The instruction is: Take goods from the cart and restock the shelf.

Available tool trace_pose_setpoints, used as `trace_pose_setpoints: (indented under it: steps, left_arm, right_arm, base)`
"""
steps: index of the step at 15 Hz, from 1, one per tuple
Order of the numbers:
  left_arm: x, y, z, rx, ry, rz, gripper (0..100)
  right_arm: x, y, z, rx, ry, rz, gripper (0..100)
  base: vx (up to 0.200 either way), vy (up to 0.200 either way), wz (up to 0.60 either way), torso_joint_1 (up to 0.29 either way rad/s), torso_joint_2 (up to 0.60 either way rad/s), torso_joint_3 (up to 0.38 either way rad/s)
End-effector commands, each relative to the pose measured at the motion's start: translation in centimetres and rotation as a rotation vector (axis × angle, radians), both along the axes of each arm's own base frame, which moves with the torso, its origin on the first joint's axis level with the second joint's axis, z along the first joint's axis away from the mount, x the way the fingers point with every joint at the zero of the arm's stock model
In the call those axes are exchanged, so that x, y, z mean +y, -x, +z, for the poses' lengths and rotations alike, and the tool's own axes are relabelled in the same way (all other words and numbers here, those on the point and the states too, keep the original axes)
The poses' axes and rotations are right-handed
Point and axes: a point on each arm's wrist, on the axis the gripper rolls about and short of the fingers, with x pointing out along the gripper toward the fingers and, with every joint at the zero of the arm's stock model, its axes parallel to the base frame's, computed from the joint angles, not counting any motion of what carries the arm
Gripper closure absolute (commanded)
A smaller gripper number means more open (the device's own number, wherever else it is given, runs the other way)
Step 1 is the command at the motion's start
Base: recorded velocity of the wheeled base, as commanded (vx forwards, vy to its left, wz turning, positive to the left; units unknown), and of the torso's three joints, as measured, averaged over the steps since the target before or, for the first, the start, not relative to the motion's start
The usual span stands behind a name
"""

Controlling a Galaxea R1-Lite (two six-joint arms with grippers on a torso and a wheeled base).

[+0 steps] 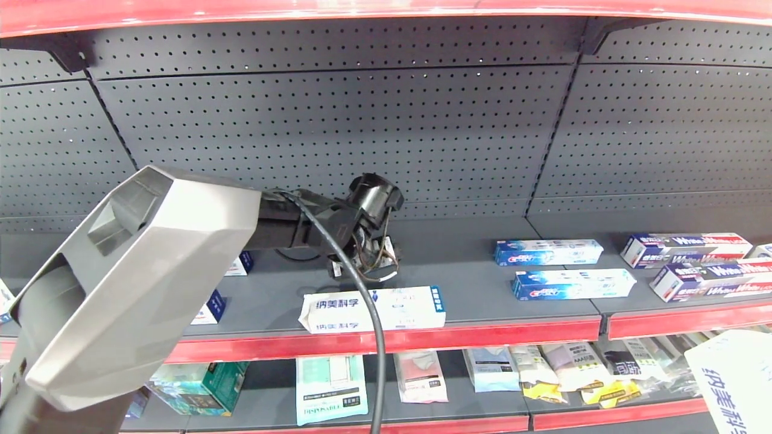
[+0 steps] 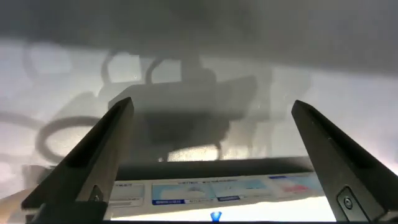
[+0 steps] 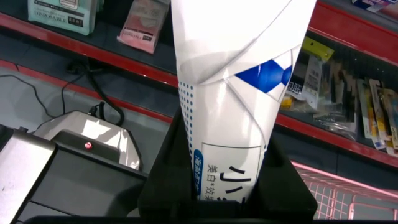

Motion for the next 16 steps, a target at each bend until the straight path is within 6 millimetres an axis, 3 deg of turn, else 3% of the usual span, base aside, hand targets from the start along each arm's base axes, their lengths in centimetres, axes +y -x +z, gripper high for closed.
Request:
trace_pose_setpoints:
  steps: [1, 7, 13, 16]
  left_arm:
    - [0.8, 0.3, 1.5, -0.007, 0.007, 0.014, 0]
    - [5.7, 3.2, 3.7, 0.032, -0.012, 0.067, 0]
    - [11.2, 9.8, 7.2, -0.041, 0.032, 0.108, 0]
    - [14.6, 15.9, 8.7, -0.1, 0.059, 0.102, 0]
  right_arm:
    - [0.0, -0.1, 0.0, 0.005, 0.002, 0.001, 100]
    - [0.0, -0.1, 0.0, 0.007, 0.015, 0.012, 100]
    - [0.2, -1.0, 0.5, 0.037, 0.007, 0.004, 100]
    - [0.5, -2.3, 1.3, 0.008, -0.023, -0.014, 100]
  base:
    - [0.0, 0.0, 0.0, 0.0, 0.0, 0.0]
    - [0.0, 0.0, 0.0, 0.0, 0.0, 0.0]
    - [0.0, 0.0, 0.0, 0.0, 0.0, 0.0]
    - [0.0, 0.0, 0.0, 0.0, 0.0, 0.0]
